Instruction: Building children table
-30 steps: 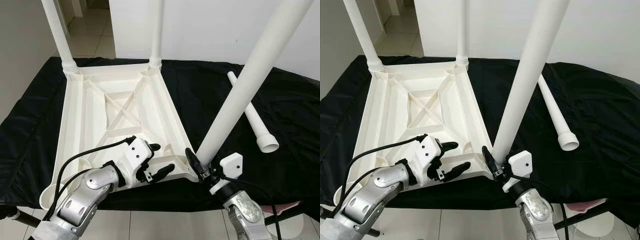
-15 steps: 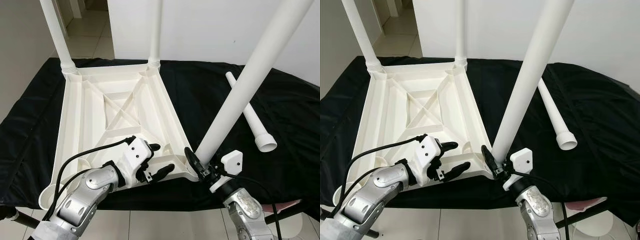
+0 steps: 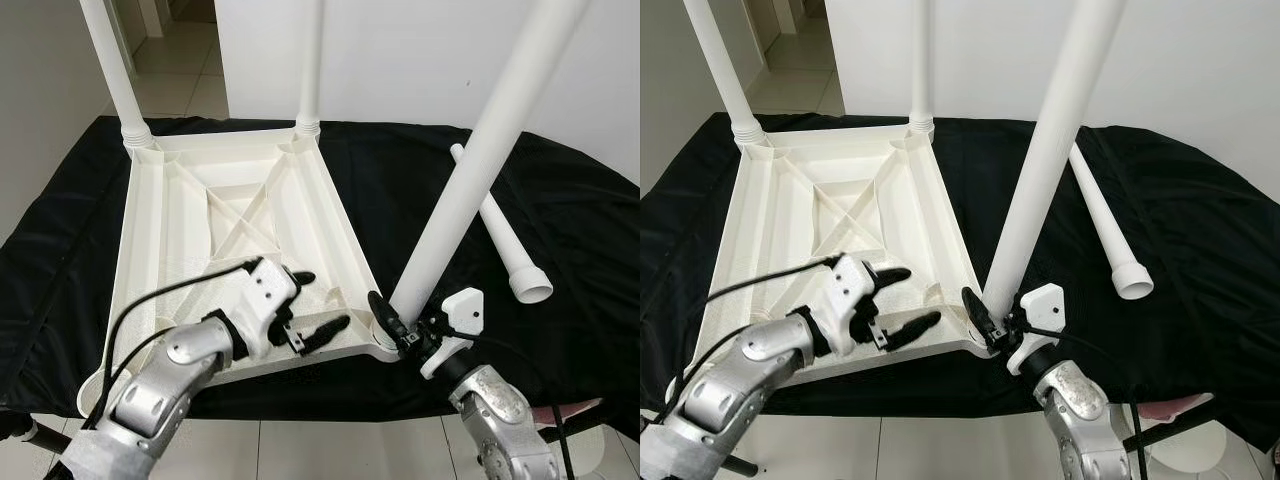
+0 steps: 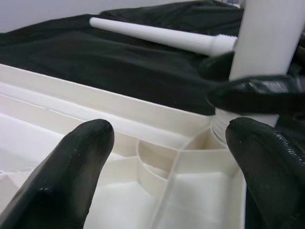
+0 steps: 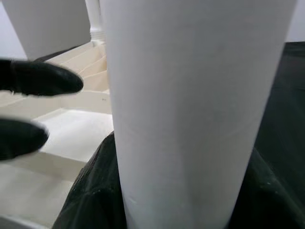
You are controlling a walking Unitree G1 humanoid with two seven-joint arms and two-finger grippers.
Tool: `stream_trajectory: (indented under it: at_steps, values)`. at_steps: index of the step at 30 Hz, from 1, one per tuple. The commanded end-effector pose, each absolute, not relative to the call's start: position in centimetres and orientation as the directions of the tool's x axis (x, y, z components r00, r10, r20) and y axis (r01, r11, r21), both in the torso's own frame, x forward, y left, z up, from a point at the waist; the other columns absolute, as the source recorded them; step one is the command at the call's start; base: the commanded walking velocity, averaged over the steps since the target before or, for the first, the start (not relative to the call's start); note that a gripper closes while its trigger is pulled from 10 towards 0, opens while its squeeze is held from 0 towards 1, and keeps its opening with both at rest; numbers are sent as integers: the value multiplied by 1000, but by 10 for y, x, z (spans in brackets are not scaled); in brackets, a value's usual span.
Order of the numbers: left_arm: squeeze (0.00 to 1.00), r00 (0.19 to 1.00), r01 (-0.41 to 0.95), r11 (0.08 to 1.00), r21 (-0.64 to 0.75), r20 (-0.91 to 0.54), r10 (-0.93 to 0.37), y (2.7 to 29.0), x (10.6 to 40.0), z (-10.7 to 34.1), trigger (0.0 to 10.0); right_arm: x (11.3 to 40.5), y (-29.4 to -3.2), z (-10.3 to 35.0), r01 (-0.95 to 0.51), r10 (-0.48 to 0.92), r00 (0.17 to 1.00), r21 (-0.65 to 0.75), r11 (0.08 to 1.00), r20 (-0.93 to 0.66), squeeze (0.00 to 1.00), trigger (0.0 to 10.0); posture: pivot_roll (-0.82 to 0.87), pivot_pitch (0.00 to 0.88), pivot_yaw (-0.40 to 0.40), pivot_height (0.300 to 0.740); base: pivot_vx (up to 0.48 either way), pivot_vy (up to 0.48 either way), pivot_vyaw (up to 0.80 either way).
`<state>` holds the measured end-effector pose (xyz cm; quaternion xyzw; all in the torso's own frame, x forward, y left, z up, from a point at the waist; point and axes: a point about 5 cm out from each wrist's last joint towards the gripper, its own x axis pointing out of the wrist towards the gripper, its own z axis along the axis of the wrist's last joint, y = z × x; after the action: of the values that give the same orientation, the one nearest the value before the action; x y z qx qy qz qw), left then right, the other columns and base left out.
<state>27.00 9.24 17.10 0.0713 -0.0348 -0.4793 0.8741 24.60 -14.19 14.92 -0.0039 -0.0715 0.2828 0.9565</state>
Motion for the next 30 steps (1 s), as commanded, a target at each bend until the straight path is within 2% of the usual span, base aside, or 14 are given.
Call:
stream_trajectory:
  at_steps: [1,3,4,9,14,15,16,17,19,20,21,22,30]
  values:
    - [773,446,884,442,153,13,-895,90,271,185,10000,248,-135,156,-620,623,775,-64,782,103,0,10000,58,69,-14,740,0,0,0]
    - [773,442,884,440,158,25,-897,90,273,190,10000,249,-135,159,-637,642,761,-82,766,88,0,10000,58,69,-14,740,0,0,0]
    - [0,444,885,447,134,51,-894,90,276,198,10000,250,-135,161,-661,669,740,-106,743,71,0,10000,60,59,-16,740,0,0,0]
    - [0,424,904,427,15,101,-900,85,279,218,10000,253,-134,169,-706,718,695,-151,692,42,0,10000,63,54,-17,740,0,0,0]
    - [0,405,914,404,-30,111,-907,83,279,223,10000,254,-134,171,-714,726,687,-146,684,43,0,10000,67,47,-18,740,0,0,0]
    - [0,358,934,353,-61,136,-924,82,278,231,10000,258,-134,176,-727,738,674,-139,673,46,0,10000,70,37,-17,740,0,0,0]
    - [0,358,934,353,-61,136,-924,82,278,231,10000,258,-134,176,-727,738,674,-139,673,46,0,10000,70,37,-17,740,0,0,0]
    - [0,299,954,293,-63,165,-940,80,276,239,10000,261,-132,179,-739,748,662,-126,662,48,0,10000,73,32,-18,740,0,0,0]
    - [0,299,954,293,-63,165,-940,80,276,239,10000,261,-132,179,-739,748,662,-126,662,48,0,10000,73,32,-18,740,0,0,0]
    - [0,249,968,243,-59,186,-950,78,273,245,10000,264,-131,183,-749,757,652,-115,653,50,0,10000,73,31,-17,740,0,0,0]
    - [0,249,968,243,-59,186,-950,78,273,245,10000,264,-131,183,-749,757,652,-115,653,50,0,10000,73,31,-17,740,0,0,0]
    - [0,195,981,189,-51,210,-958,77,272,252,10000,268,-130,186,-753,760,648,-105,650,57,0,10000,68,28,-15,740,0,0,0]
    - [0,87,996,85,-21,244,-966,71,270,267,10000,280,-127,192,-742,748,661,-96,663,60,0,10000,60,29,-17,740,0,0,0]
